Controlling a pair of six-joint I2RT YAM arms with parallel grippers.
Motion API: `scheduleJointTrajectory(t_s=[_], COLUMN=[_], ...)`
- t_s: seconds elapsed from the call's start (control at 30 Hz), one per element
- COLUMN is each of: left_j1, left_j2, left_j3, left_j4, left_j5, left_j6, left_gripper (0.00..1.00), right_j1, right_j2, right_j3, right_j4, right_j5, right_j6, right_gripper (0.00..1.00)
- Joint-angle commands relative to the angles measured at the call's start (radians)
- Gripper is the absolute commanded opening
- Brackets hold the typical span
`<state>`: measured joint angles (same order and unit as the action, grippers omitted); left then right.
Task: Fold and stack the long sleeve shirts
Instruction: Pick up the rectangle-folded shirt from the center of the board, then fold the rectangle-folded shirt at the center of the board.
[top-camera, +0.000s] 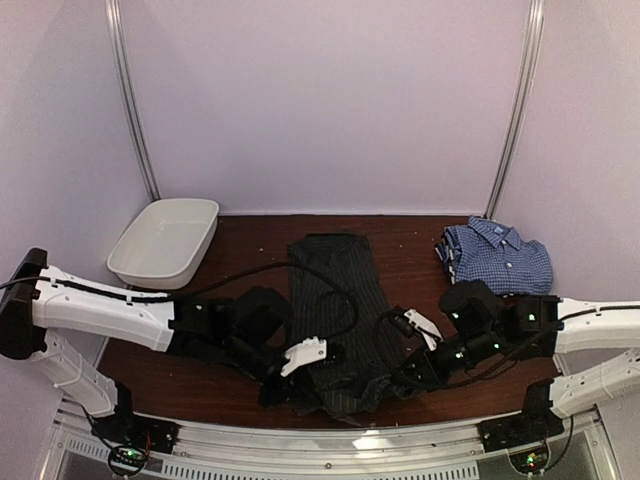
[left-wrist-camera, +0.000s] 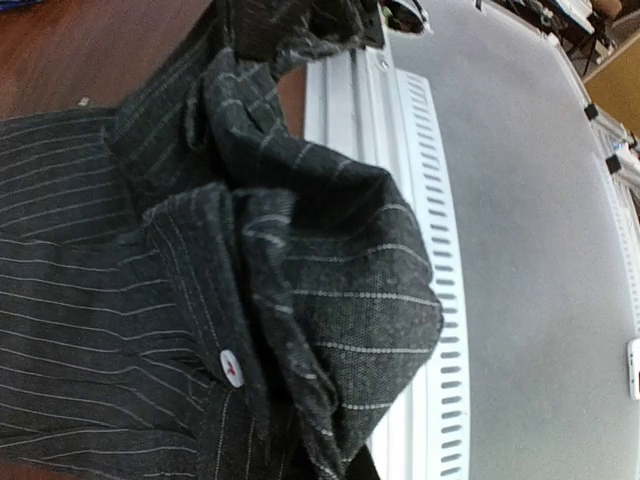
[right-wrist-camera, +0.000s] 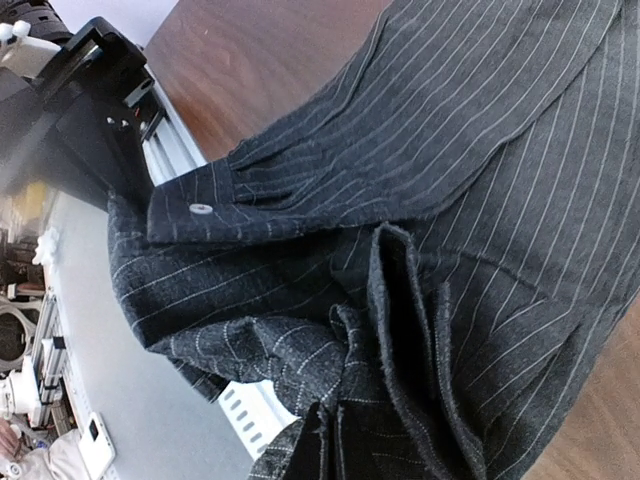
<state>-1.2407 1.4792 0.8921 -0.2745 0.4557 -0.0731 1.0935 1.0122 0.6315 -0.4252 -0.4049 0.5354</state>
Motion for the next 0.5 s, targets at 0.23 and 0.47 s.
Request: scheduleJointTrajectory(t_s=[0.23,0.47], left_j1=[0.388,0.524], left_j2=[0.11,0.283], left_j3=[0.104,0.219], left_j4=[-0.005,-0.041], left_j5=[0.226,0.256], left_j6=[0.024,0.048], left_gripper=[0.0,0.0], right_j1=[-0.318,-0.434], right_j2=[0.399,0.676], right_j3=[0.394,0.61], right_j4=[-0.202,-0.268], right_j5=[-0.012,-0.104], right_j6=[-0.344,-0.512], right_gripper=[0.0,0.0])
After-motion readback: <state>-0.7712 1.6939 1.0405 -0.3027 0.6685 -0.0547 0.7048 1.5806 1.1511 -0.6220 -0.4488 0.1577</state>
